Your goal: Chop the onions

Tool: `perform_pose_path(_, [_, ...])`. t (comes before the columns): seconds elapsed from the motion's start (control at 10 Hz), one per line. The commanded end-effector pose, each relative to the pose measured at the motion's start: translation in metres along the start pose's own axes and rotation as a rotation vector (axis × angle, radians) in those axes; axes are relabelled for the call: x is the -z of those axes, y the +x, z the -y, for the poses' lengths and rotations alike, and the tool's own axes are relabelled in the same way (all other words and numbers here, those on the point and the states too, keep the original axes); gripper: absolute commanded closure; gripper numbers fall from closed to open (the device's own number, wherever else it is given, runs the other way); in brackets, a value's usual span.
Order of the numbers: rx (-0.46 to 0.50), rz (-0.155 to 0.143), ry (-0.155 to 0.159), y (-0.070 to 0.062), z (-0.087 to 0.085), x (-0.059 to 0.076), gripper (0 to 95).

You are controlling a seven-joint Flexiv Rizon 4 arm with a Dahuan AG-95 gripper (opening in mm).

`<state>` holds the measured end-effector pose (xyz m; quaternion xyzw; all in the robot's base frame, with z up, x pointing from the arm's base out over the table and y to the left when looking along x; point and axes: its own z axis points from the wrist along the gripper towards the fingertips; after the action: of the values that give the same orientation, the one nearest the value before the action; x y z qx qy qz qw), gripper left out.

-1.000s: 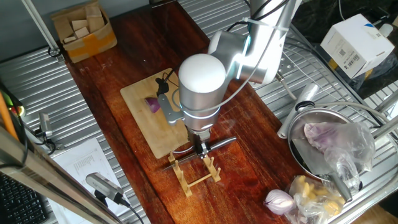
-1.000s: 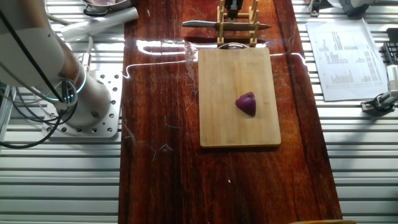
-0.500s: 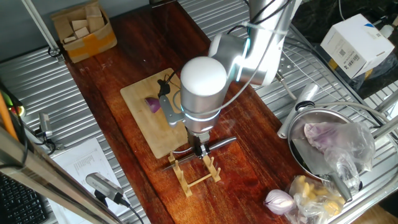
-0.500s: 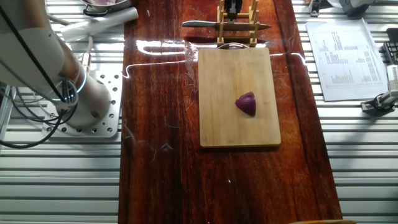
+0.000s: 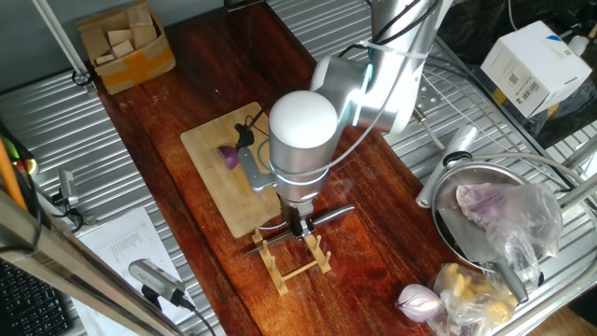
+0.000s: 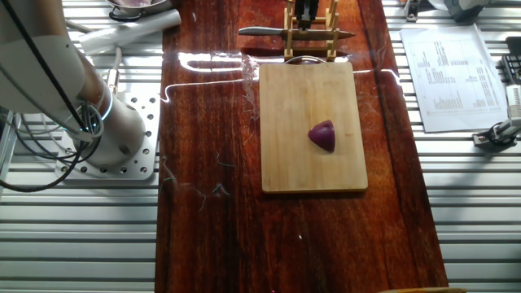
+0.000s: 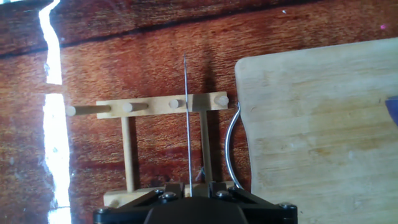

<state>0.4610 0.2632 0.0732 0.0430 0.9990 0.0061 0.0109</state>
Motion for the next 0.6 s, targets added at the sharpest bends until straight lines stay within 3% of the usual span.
perform_pose_path(0.1, [0.0, 0.006, -0.001, 0.0024, -0.0004, -0.0042, 57.0])
perform_pose_path(0.6, [0.007, 0.009, 0.003, 0.0095, -0.0025, -0.0128, 57.0])
